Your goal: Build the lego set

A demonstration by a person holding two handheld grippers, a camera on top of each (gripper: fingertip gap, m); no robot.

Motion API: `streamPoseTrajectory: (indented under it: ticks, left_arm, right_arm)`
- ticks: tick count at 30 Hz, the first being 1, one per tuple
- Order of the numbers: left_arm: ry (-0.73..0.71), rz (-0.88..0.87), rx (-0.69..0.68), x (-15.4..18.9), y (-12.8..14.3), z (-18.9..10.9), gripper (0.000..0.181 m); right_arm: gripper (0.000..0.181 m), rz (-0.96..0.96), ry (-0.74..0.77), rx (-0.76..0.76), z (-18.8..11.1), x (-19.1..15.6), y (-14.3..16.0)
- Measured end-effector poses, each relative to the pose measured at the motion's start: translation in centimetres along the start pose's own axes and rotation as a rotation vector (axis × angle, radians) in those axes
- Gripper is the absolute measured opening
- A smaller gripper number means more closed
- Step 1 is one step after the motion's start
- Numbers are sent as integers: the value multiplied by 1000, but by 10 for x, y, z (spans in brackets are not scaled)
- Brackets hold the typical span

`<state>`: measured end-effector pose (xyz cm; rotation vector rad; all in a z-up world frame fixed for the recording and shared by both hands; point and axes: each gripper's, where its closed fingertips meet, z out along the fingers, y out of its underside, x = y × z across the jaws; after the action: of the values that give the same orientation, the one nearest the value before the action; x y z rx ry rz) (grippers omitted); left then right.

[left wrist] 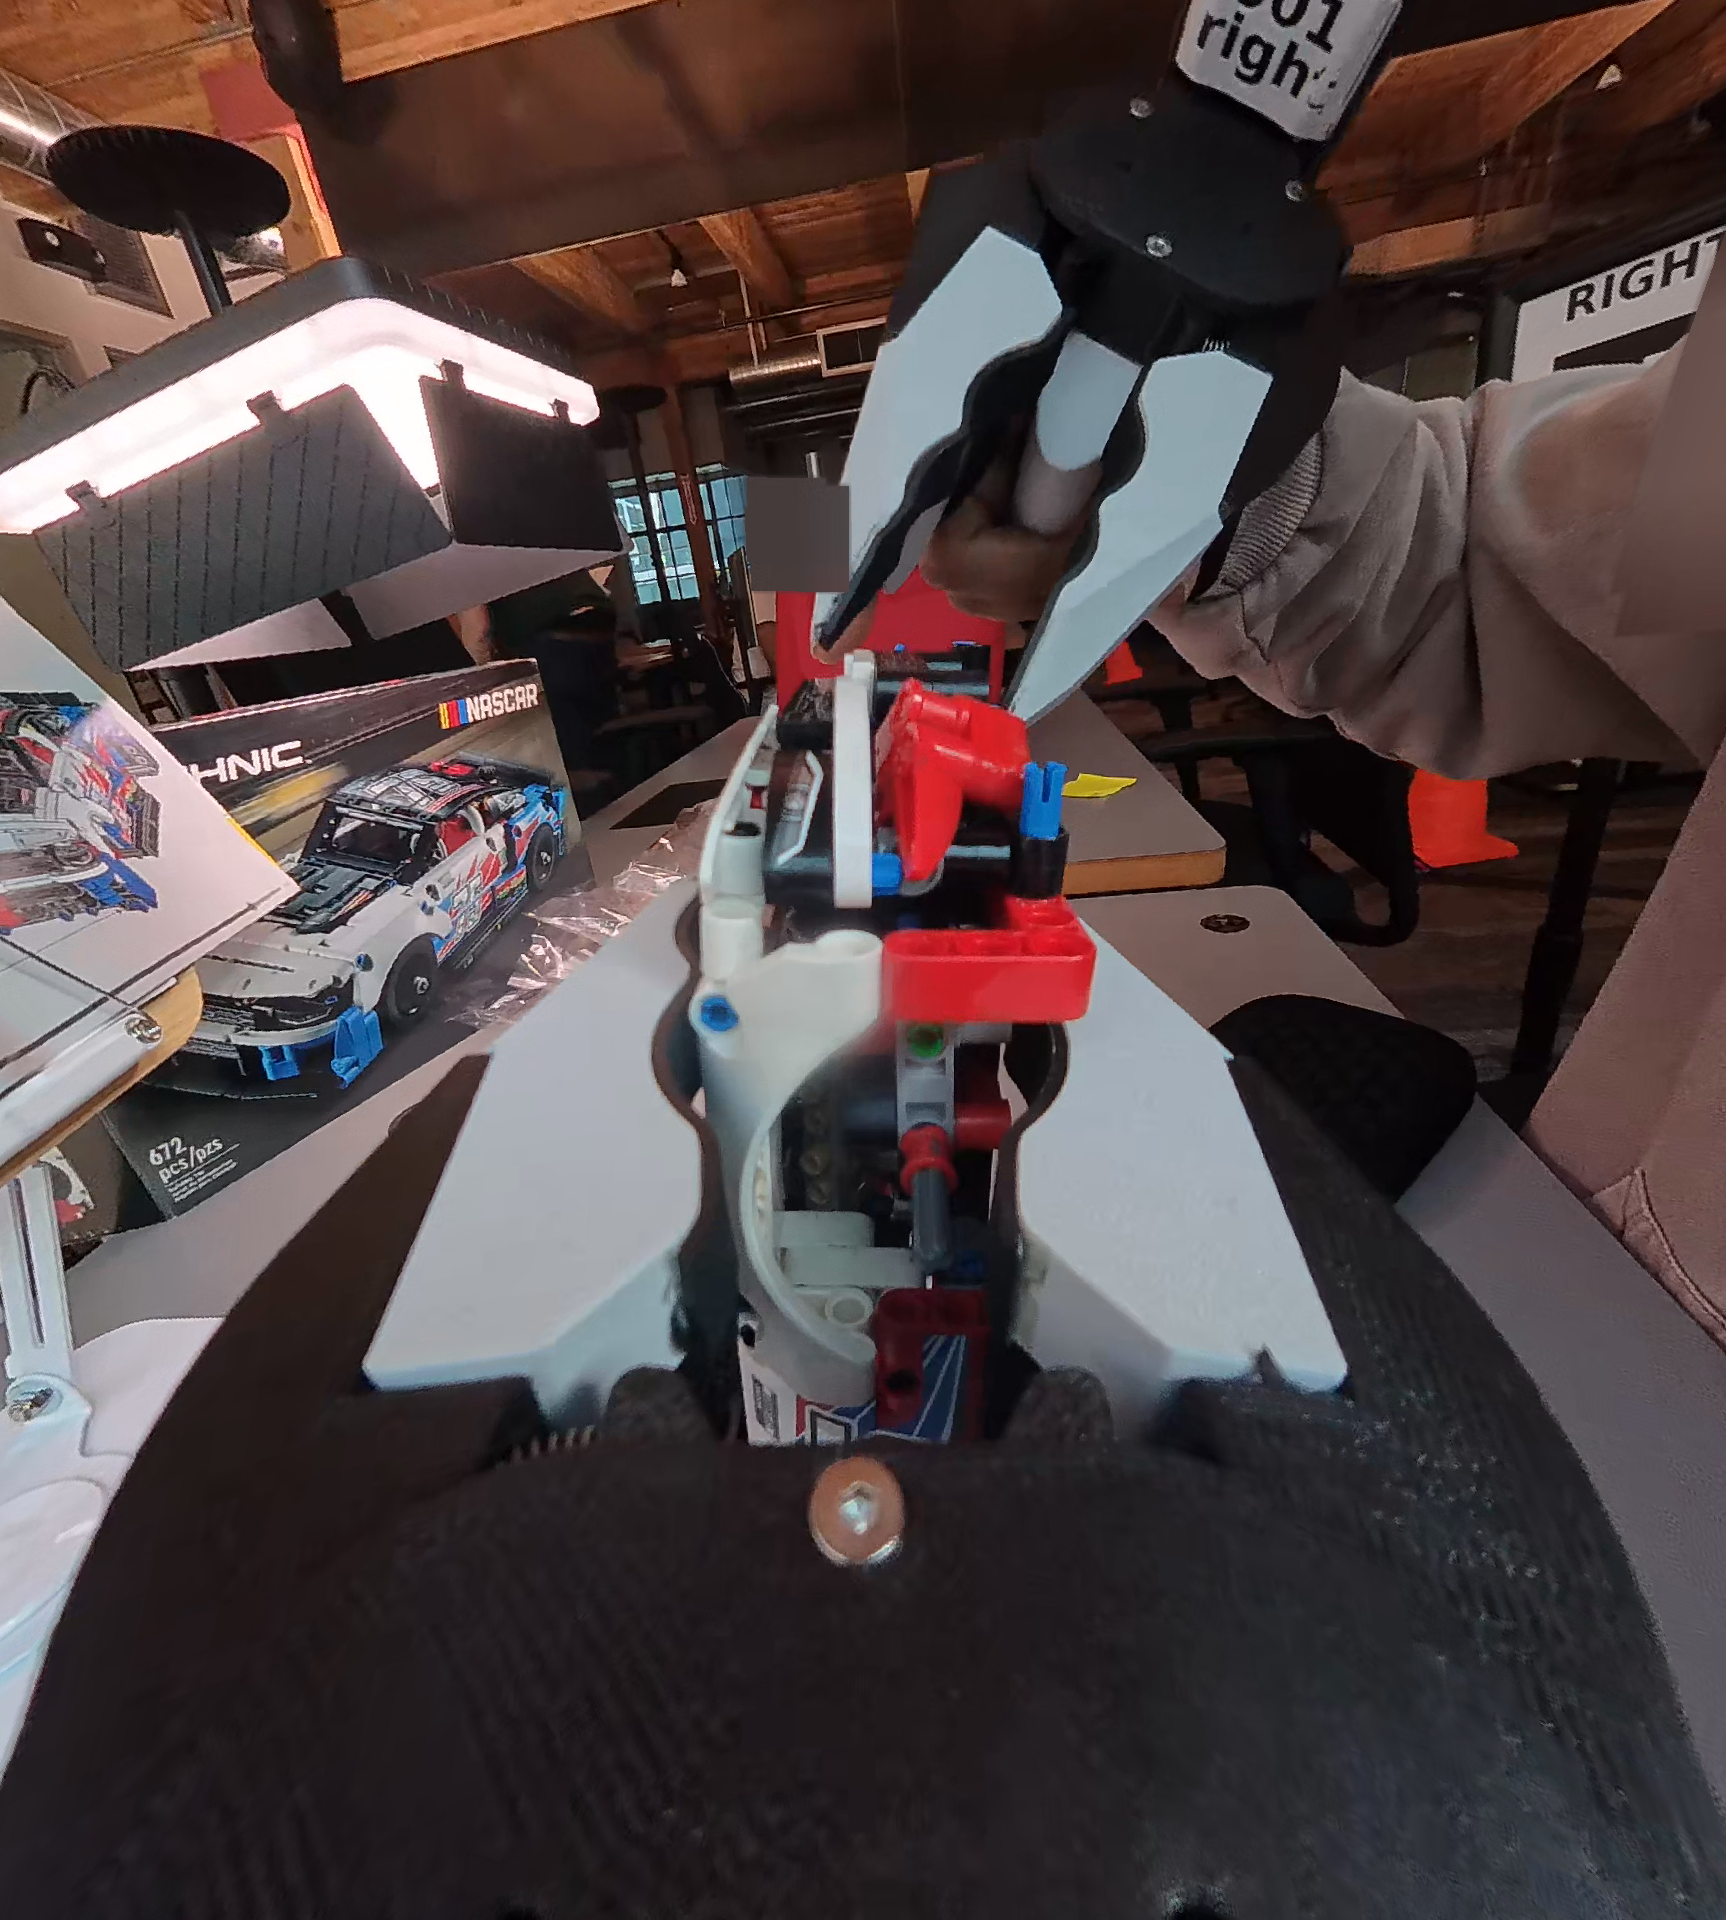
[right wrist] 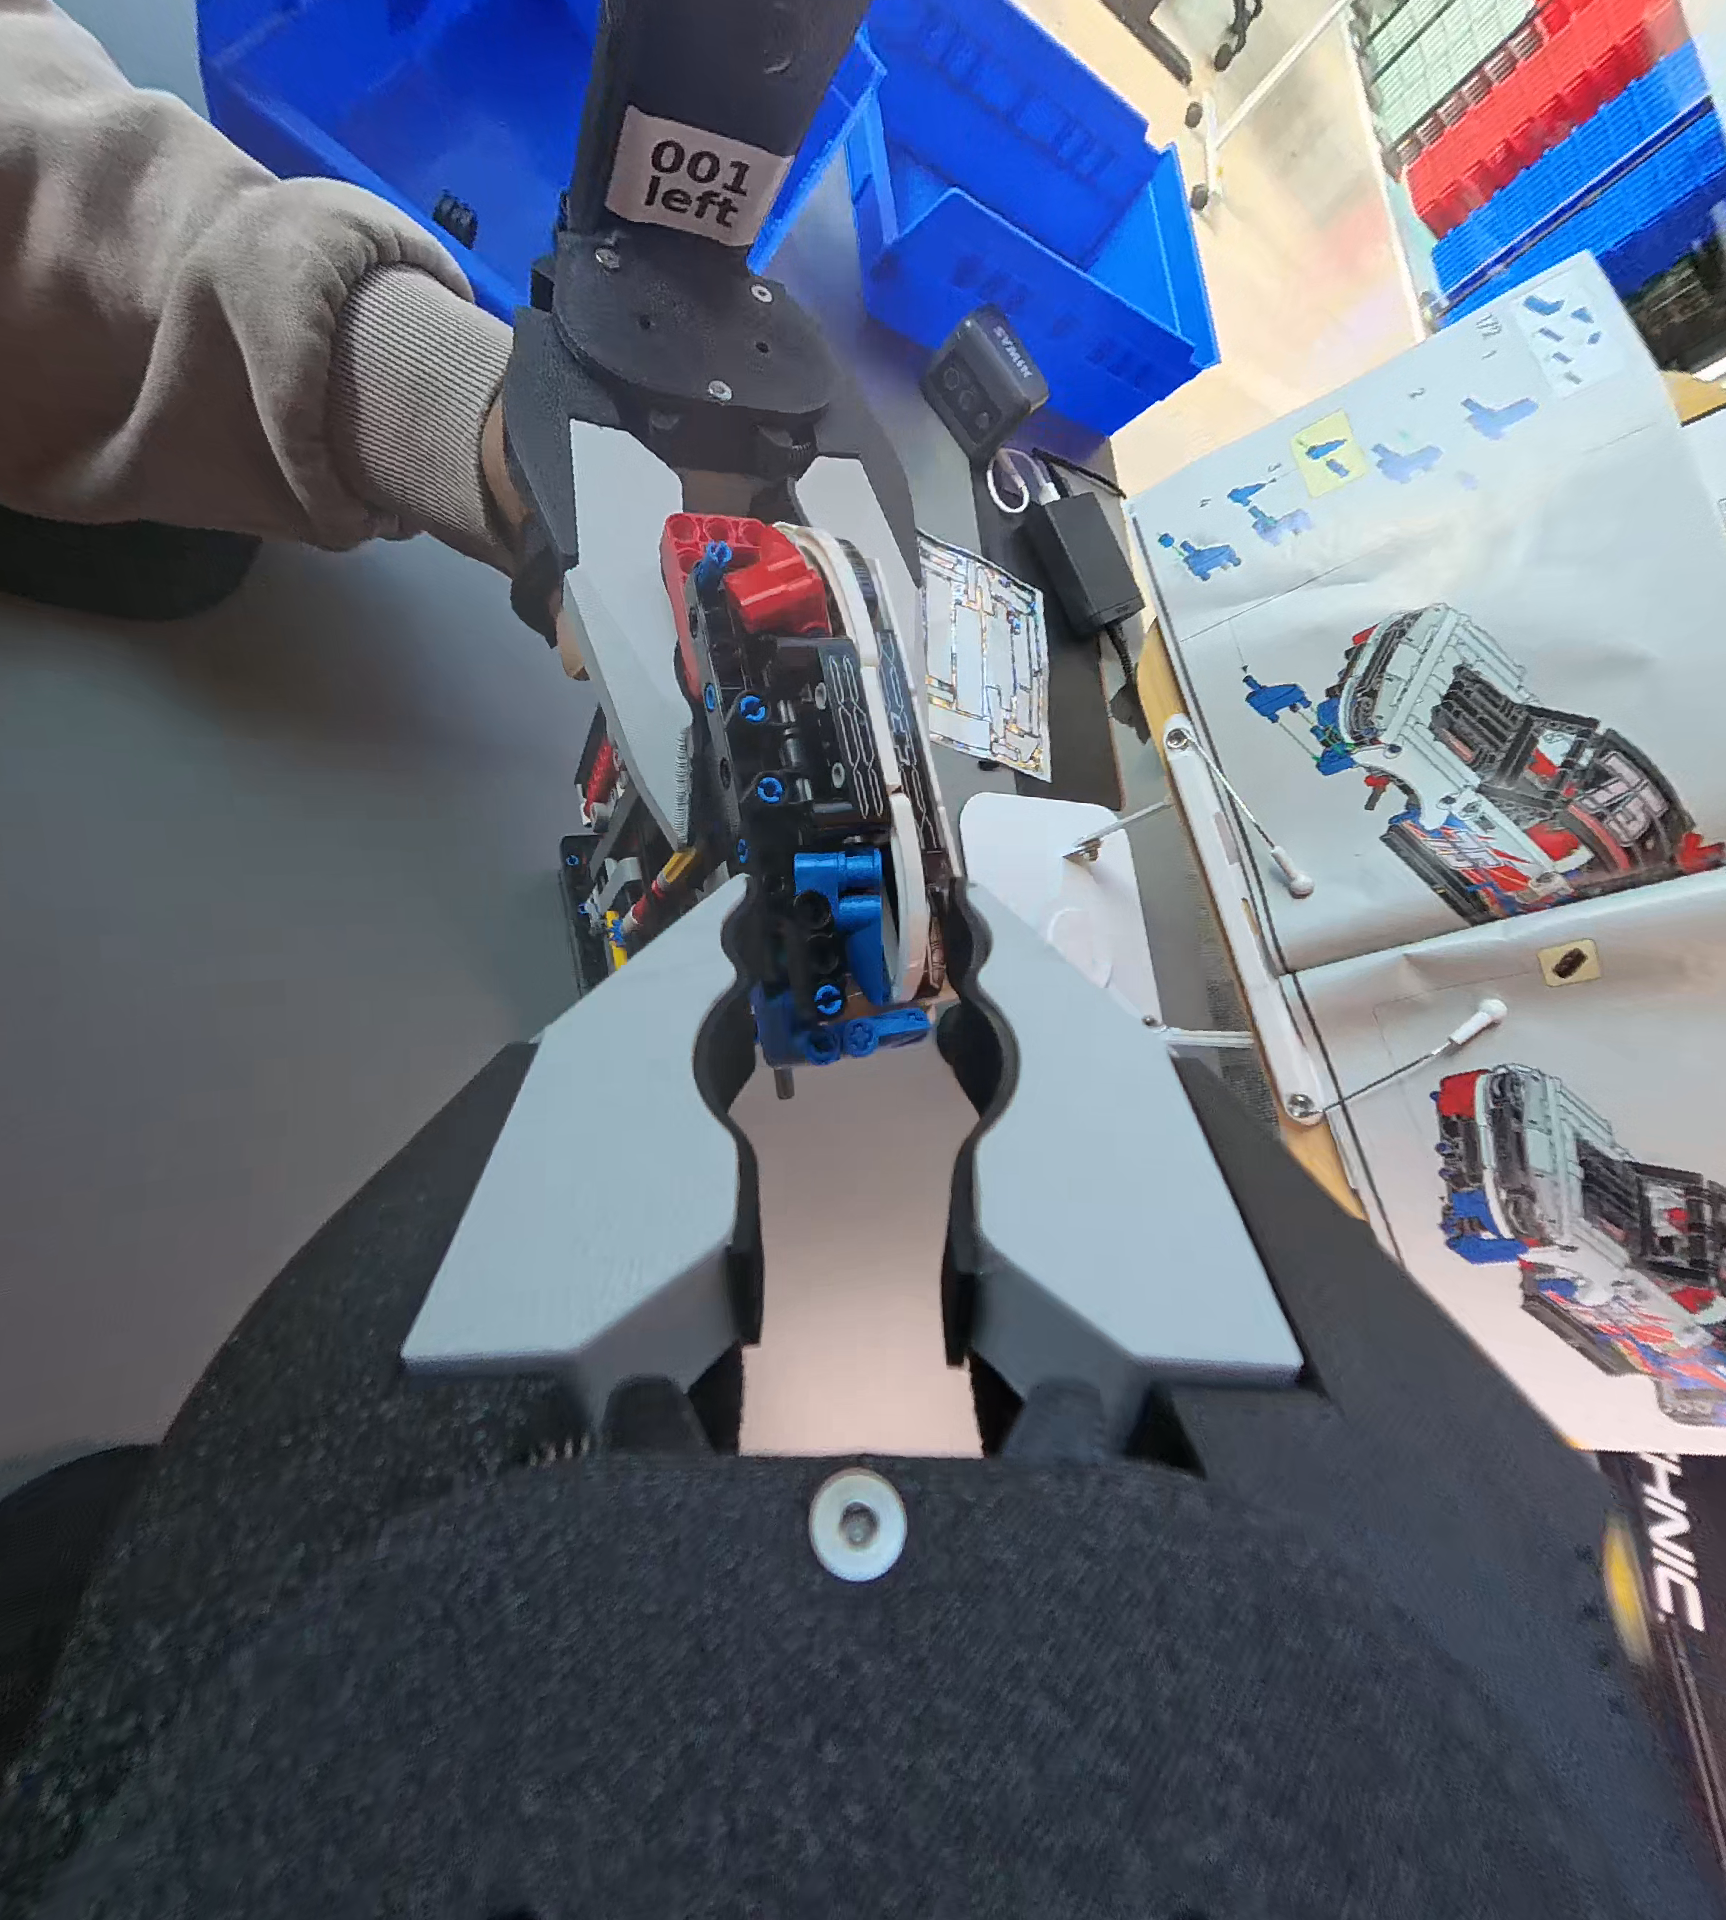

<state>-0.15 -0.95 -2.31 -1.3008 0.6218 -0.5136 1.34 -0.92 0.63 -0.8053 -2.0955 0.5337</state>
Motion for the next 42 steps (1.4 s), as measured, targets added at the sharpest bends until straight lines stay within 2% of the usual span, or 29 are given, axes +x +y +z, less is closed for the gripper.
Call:
streamPoseTrajectory:
  ticks: [9, 14, 16, 19, 21, 27, 32, 33, 42]
  left_arm:
    - [54, 25, -3, 9, -1, -2, 53]
    - [81, 29, 7, 13, -2, -3, 52]
    - [75, 24, -1, 12, -1, -3, 52]
    - [76, 23, -6, 11, -1, -3, 52]
    - [101, 36, -5, 16, -1, -2, 53]
    - [125, 34, -3, 18, -1, -2, 53]
    - [117, 23, -9, 15, -1, -3, 53]
    - [114, 21, -13, 14, -1, -3, 53]
    - [118, 21, -20, 14, 0, -3, 54]
  right_arm:
    - [26, 168, -96, -129, 0, -3, 1]
    - [23, 206, -115, -143, -1, -8, -1]
    - [23, 182, -91, -139, 0, -6, -1]
    - [36, 48, -8, -122, -1, -1, -3]
    - [41, 11, -38, -149, -1, -5, -4]
    - [28, -35, -236, -304, 1, -13, -2]
    - [24, -7, -285, -337, 1, -10, -2]
    - [18, 4, -298, -328, 0, -12, -3]
    - [20, 18, -301, -325, -2, -13, -4]
